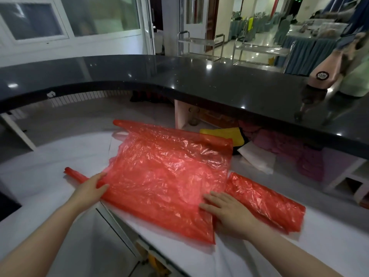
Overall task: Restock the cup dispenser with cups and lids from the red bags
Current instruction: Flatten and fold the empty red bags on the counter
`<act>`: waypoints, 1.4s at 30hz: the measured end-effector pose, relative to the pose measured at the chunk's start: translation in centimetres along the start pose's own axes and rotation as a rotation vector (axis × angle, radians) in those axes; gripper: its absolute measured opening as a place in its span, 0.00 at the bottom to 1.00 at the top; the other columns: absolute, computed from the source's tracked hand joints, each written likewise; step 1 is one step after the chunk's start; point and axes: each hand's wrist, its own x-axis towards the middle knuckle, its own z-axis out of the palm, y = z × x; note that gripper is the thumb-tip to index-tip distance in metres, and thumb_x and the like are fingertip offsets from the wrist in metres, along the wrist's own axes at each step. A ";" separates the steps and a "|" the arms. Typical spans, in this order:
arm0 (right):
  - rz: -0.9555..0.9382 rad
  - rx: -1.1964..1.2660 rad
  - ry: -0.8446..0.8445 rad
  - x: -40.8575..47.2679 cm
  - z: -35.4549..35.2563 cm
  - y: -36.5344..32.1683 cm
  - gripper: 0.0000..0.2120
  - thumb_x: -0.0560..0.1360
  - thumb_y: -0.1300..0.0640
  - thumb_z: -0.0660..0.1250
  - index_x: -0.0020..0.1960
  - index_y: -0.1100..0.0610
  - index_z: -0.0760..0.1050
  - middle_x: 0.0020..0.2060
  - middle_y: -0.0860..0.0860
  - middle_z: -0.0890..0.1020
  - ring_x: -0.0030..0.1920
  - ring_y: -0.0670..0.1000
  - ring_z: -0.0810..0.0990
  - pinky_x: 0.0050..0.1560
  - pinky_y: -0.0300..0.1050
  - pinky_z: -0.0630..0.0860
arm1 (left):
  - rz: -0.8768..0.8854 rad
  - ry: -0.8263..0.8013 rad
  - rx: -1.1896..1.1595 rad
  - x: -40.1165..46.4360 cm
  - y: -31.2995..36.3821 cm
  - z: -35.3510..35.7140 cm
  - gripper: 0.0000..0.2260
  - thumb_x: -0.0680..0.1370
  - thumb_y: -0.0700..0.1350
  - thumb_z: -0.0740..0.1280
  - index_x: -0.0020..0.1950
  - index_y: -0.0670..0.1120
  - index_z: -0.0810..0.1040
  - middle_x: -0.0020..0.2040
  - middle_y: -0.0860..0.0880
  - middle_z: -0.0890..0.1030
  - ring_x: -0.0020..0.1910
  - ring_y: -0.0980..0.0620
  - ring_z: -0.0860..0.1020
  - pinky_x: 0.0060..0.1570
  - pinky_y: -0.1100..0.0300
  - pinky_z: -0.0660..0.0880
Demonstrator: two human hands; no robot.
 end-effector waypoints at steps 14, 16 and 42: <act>0.542 1.235 0.321 2.0 -2.3 1.3 0.13 0.80 0.63 0.60 0.42 0.65 0.81 0.39 0.54 0.85 0.43 0.55 0.82 0.44 0.43 0.78 | 0.098 0.361 0.047 -2.4 -0.5 -2.2 0.17 0.84 0.49 0.53 0.66 0.43 0.74 0.69 0.43 0.73 0.75 0.42 0.60 0.72 0.43 0.53; 0.592 1.401 0.398 2.8 -2.5 2.2 0.14 0.81 0.62 0.58 0.45 0.66 0.81 0.42 0.58 0.85 0.47 0.61 0.83 0.52 0.54 0.79 | 0.112 0.462 0.029 -2.4 0.2 -2.9 0.20 0.83 0.50 0.51 0.66 0.41 0.73 0.68 0.40 0.73 0.73 0.39 0.62 0.71 0.40 0.54; 1.090 1.872 0.668 6.0 -4.1 8.9 0.09 0.80 0.52 0.61 0.45 0.55 0.74 0.24 0.50 0.81 0.23 0.50 0.80 0.25 0.45 0.77 | -0.257 0.375 -1.344 0.3 0.9 -3.6 0.37 0.77 0.69 0.38 0.66 0.46 0.73 0.60 0.44 0.78 0.63 0.45 0.72 0.69 0.49 0.61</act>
